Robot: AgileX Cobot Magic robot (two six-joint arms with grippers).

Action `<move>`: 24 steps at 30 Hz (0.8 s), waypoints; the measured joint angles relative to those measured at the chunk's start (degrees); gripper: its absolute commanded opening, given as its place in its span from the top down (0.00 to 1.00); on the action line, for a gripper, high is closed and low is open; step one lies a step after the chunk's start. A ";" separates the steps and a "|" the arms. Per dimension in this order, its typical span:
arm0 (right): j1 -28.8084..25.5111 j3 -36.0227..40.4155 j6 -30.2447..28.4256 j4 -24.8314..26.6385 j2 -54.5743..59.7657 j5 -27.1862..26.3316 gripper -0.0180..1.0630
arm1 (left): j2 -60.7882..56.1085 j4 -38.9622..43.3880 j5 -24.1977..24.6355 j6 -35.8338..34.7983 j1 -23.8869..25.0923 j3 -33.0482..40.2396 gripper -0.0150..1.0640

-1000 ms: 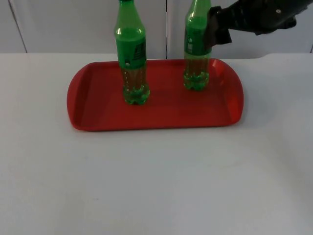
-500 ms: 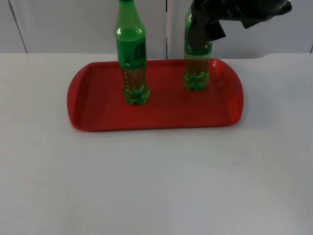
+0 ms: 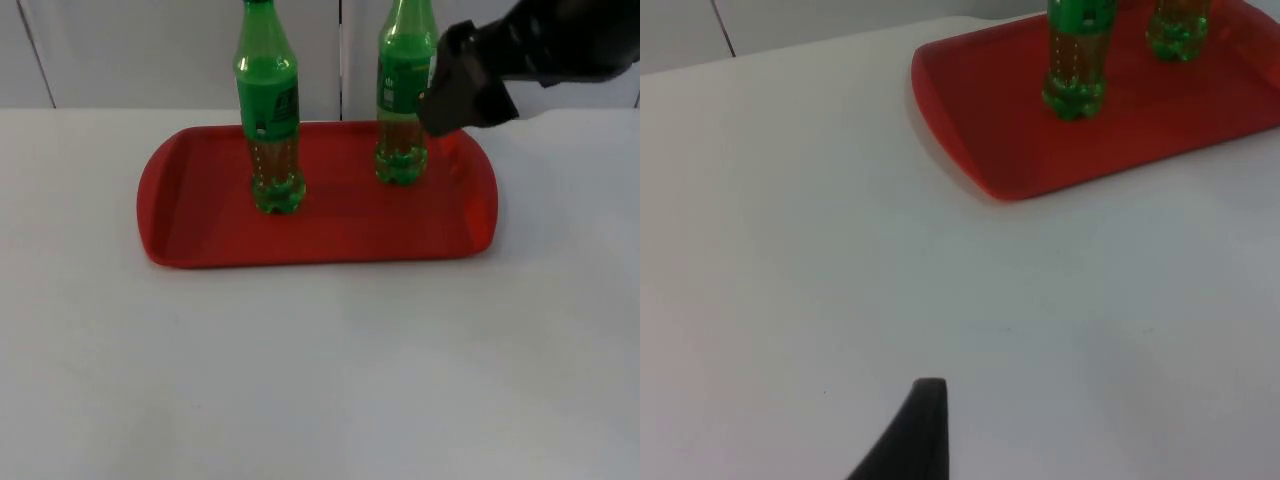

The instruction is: Place the bottle upright on the tray.

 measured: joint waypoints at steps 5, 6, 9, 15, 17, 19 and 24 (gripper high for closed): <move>0.00 6.86 1.53 0.08 -5.80 -3.12 0.01 | 0.00 0.00 0.00 0.00 0.00 0.00 0.01; 0.00 8.24 1.80 0.08 -7.27 -3.61 0.01 | 0.00 0.00 0.00 0.00 0.00 0.00 0.01; 0.00 10.70 2.36 0.08 -10.43 -4.01 0.01 | 0.00 0.00 0.00 0.00 0.00 0.00 0.01; 0.00 15.93 2.79 0.08 -18.57 -4.72 0.01 | 0.00 0.00 0.00 0.00 0.00 0.00 0.01; 0.00 18.13 2.79 0.08 -22.53 -4.82 0.01 | 0.00 0.00 0.00 0.00 0.00 0.00 0.01; 0.00 19.05 2.79 0.08 -24.26 -4.82 0.01 | 0.00 0.00 0.00 0.00 0.00 0.00 0.01; 0.00 23.45 2.79 0.08 -32.94 -4.93 0.01 | 0.00 0.00 0.00 0.00 0.00 0.00 0.01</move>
